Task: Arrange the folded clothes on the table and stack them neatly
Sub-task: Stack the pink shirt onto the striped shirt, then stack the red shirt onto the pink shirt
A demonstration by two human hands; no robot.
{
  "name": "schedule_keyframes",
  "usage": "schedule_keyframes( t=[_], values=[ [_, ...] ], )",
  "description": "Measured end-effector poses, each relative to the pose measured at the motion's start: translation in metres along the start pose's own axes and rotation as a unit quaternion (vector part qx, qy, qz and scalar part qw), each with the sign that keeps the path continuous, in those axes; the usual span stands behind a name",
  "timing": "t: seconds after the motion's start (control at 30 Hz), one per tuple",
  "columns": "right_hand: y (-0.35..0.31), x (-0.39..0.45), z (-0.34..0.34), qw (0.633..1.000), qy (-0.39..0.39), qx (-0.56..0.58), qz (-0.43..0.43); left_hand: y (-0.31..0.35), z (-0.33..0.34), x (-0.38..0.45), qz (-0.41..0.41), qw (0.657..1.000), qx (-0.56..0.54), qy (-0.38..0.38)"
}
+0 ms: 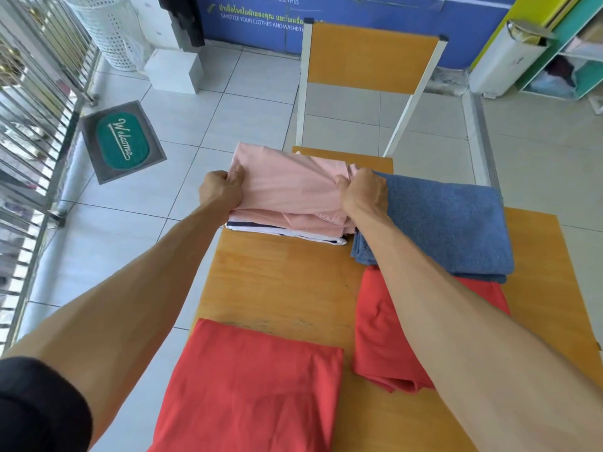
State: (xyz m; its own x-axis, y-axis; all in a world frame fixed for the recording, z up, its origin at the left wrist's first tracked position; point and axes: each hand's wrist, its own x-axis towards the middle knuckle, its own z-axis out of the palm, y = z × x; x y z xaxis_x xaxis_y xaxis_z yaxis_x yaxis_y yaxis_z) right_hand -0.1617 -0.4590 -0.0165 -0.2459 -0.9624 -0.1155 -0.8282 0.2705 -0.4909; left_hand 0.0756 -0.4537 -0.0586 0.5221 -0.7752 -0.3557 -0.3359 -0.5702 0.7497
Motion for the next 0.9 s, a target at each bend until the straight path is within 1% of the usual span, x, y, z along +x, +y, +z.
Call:
schedule_keyframes(
  t=[0.07, 0.1, 0.23, 0.3, 0.4, 0.53, 0.57, 0.67, 0.73, 0.83, 0.9],
  values=[
    [0.000, -0.002, -0.011, 0.999, -0.028, 0.021, 0.003, 0.005, -0.009, -0.006, -0.003, 1.000, 0.009, 0.006],
    [0.002, -0.009, -0.017, 0.999, -0.030, 0.033, 0.001, 0.004, -0.016, -0.012, 0.002, 1.000, 0.015, 0.008],
    [0.021, -0.060, -0.031, 0.997, 0.040, 0.054, -0.040, -0.018, -0.039, -0.047, 0.008, 1.000, -0.018, -0.010],
    [0.031, -0.099, -0.026, 0.994, 0.052, 0.073, -0.055, -0.040, -0.047, -0.076, 0.008, 0.999, -0.037, -0.017],
    [0.046, -0.155, -0.017, 0.994, 0.004, 0.091, -0.052, -0.074, -0.055, -0.128, 0.009, 0.999, -0.041, 0.004],
    [0.067, -0.228, -0.012, 0.993, -0.065, 0.099, -0.006, -0.125, -0.065, -0.188, 0.012, 0.998, 0.042, 0.054],
    [0.074, -0.248, -0.010, 0.992, -0.082, 0.098, 0.013, -0.138, -0.069, -0.200, -0.001, 0.996, 0.063, 0.058],
    [0.090, -0.298, -0.006, 0.988, -0.123, 0.054, 0.072, -0.168, -0.073, -0.229, -0.060, 0.992, 0.108, 0.033],
    [0.097, -0.318, -0.003, 0.984, -0.138, 0.042, 0.101, -0.178, -0.073, -0.242, -0.070, 0.989, 0.131, 0.011],
    [0.099, -0.334, 0.005, 0.965, -0.190, 0.105, 0.146, -0.181, -0.077, -0.249, -0.063, 0.987, 0.147, -0.014],
    [0.097, -0.336, 0.011, 0.947, -0.198, 0.163, 0.194, -0.179, -0.081, -0.248, -0.074, 0.986, 0.145, -0.030]
  ],
)
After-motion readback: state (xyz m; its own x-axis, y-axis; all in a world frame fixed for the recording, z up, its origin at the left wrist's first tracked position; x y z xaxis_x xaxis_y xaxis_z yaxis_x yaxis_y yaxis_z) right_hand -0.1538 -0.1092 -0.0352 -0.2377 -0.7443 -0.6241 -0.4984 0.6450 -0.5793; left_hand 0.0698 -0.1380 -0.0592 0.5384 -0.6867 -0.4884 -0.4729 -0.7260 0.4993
